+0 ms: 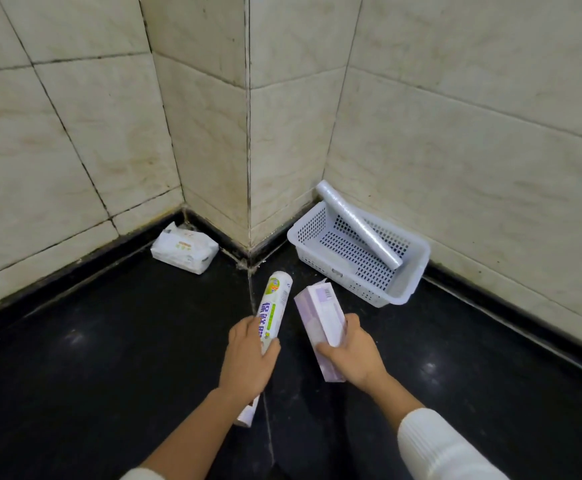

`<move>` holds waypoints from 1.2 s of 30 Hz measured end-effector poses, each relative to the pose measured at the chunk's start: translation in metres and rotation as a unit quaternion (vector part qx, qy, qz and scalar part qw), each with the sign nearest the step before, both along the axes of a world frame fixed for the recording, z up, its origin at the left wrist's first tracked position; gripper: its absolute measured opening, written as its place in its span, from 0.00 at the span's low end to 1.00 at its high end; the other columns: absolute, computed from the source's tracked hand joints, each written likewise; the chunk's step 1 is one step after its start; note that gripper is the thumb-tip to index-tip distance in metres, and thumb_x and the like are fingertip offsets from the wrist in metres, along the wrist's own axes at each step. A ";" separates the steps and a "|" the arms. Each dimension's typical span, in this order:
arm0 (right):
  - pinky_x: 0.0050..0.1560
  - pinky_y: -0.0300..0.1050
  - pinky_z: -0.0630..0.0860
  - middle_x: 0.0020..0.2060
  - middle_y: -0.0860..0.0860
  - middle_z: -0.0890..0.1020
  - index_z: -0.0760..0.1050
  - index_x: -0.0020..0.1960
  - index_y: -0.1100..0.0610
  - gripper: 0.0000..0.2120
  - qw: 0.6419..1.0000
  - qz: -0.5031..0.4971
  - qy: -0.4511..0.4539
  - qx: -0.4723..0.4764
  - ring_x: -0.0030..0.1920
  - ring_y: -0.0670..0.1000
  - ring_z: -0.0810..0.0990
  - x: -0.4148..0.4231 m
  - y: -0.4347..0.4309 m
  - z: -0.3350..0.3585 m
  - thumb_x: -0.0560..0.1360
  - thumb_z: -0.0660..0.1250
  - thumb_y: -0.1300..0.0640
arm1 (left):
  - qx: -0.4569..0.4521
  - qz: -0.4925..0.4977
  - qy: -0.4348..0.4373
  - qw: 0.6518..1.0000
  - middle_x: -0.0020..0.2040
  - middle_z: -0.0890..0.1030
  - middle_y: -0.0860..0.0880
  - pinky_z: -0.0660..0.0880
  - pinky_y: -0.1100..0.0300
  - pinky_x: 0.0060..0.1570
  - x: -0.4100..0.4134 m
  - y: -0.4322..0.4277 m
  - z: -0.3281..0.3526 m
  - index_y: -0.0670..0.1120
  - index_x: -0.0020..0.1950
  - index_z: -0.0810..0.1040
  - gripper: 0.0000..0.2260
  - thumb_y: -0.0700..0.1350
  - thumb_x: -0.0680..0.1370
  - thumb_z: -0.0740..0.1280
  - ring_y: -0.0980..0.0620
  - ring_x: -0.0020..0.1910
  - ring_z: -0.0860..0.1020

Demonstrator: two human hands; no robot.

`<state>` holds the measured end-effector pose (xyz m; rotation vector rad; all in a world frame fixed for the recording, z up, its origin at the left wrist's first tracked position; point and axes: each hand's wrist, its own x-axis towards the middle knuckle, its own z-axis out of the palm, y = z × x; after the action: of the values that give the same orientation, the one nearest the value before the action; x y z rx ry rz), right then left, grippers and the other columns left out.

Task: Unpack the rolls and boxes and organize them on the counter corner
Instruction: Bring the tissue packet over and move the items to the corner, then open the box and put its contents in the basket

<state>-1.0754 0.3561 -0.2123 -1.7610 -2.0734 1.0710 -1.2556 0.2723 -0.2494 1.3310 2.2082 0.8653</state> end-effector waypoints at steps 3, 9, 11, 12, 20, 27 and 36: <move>0.43 0.44 0.78 0.49 0.42 0.78 0.64 0.55 0.43 0.27 0.996 0.017 0.084 0.027 0.48 0.45 0.78 0.009 0.000 0.014 0.61 0.72 0.42 | 0.052 -0.016 -0.179 0.982 0.64 0.73 0.57 0.67 0.64 0.63 0.022 0.021 0.030 0.51 0.67 0.72 0.22 0.54 0.75 0.68 0.57 0.65 0.71; 0.52 0.45 0.79 0.52 0.48 0.84 0.77 0.57 0.45 0.28 0.947 0.029 0.302 -0.104 0.54 0.50 0.82 0.031 0.010 0.030 0.60 0.78 0.60 | 0.049 -0.096 -0.496 0.862 0.54 0.85 0.49 0.77 0.55 0.56 0.045 0.044 0.060 0.50 0.60 0.78 0.20 0.47 0.68 0.74 0.51 0.55 0.82; 0.57 0.51 0.78 0.54 0.52 0.84 0.79 0.59 0.48 0.29 0.926 0.053 0.328 -0.181 0.56 0.54 0.81 0.044 0.018 0.035 0.60 0.75 0.64 | 0.049 -0.120 -0.489 0.863 0.55 0.84 0.50 0.77 0.57 0.56 0.044 0.045 0.060 0.50 0.60 0.78 0.21 0.45 0.68 0.75 0.52 0.56 0.81; 0.59 0.51 0.77 0.54 0.53 0.84 0.79 0.60 0.49 0.29 0.921 0.069 0.325 -0.205 0.57 0.55 0.81 0.050 0.021 0.036 0.60 0.74 0.65 | 0.052 -0.130 -0.470 0.871 0.54 0.85 0.51 0.78 0.61 0.54 0.044 0.046 0.061 0.51 0.59 0.78 0.21 0.45 0.68 0.76 0.54 0.56 0.81; 0.53 0.47 0.75 0.54 0.49 0.84 0.83 0.53 0.50 0.17 0.933 -0.079 0.336 -0.099 0.58 0.50 0.79 0.063 0.045 0.071 0.65 0.68 0.58 | 0.137 -0.091 -0.144 0.976 0.49 0.78 0.57 0.77 0.59 0.46 0.057 0.058 0.057 0.58 0.51 0.72 0.22 0.54 0.62 0.77 0.59 0.48 0.78; 0.45 0.42 0.77 0.49 0.47 0.79 0.76 0.54 0.47 0.26 0.983 0.044 0.175 0.034 0.42 0.47 0.79 0.042 0.035 0.095 0.59 0.79 0.42 | 0.228 -0.100 0.084 0.965 0.44 0.70 0.54 0.73 0.58 0.38 0.064 0.058 0.065 0.51 0.49 0.69 0.20 0.52 0.63 0.74 0.54 0.42 0.70; 0.42 0.46 0.78 0.44 0.52 0.80 0.71 0.47 0.55 0.24 0.985 0.087 0.149 0.017 0.40 0.48 0.77 0.039 0.043 0.104 0.57 0.79 0.50 | 0.231 -0.161 0.116 0.952 0.53 0.74 0.51 0.75 0.57 0.43 0.057 0.052 0.079 0.46 0.53 0.69 0.24 0.52 0.64 0.75 0.52 0.48 0.74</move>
<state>-1.0363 0.3990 -0.1086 -1.3263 -2.0677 1.2508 -1.1985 0.3240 -0.1707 2.0389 1.9276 1.1912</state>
